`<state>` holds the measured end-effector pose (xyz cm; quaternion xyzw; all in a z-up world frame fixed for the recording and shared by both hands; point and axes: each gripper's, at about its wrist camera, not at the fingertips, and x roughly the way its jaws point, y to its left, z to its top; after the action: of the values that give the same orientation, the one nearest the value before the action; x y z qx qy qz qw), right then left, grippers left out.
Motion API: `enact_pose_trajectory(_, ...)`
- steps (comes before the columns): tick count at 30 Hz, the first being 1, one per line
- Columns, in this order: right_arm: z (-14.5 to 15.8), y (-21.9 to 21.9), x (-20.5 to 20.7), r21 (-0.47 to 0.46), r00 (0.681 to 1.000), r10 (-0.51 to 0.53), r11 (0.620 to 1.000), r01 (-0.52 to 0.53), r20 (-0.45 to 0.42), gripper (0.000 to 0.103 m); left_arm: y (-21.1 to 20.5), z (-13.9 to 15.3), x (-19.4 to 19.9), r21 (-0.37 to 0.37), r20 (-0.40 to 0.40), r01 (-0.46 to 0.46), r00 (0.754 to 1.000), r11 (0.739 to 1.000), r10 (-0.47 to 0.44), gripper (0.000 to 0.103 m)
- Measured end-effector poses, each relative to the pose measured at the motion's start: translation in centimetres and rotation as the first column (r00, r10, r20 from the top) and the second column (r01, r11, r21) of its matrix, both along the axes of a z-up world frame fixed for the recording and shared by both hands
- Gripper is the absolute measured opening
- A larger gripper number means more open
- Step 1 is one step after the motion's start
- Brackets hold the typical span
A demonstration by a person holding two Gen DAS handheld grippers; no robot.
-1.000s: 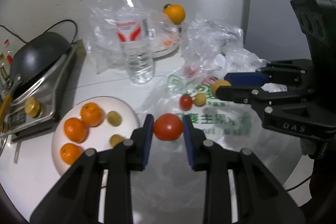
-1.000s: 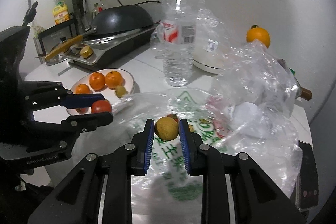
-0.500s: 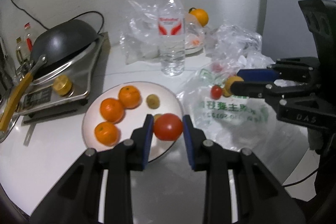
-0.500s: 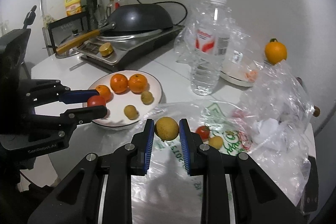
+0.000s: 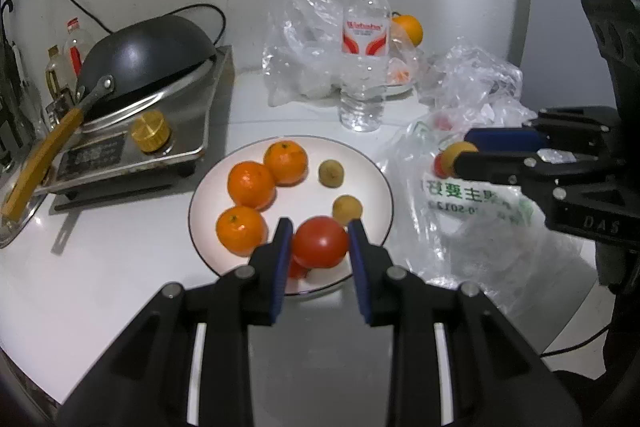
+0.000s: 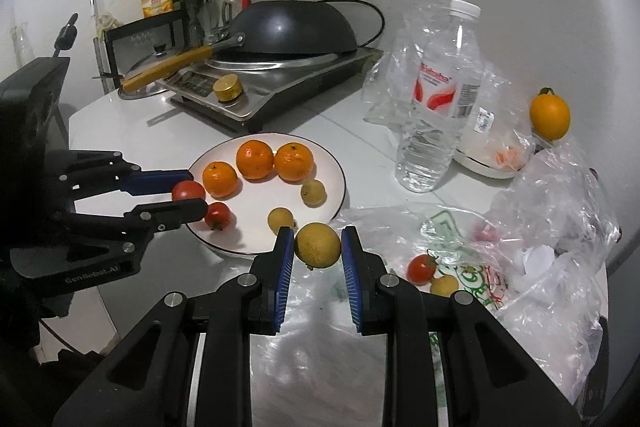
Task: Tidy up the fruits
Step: 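Carry the tomato and the yellow fruit over the plate with both tools, then lower the tomato onto the plate and open the left tool while the right tool lowers its yellow fruit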
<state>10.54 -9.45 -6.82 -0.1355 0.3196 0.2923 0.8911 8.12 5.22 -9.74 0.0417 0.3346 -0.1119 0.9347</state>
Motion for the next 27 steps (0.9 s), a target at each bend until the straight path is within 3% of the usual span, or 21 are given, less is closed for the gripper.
enact_pose_trajectory(21, -0.8, 0.8, 1.3, -0.019, 1.000, -0.006, 1.000, 0.005, -0.025, 0.026, -1.9, -2.9, 2.4, -0.019, -0.062, 0.060, 0.996, 0.998, -0.061, 0.029)
enact_pose_trajectory(27, -0.9, 1.5, 2.0, -0.025, 1.000, 0.003, 1.000, -0.004, -0.020, 0.026, -1.8, -2.8, 2.6, -0.010, -0.065, 0.068, 0.996, 0.998, -0.069, 0.033)
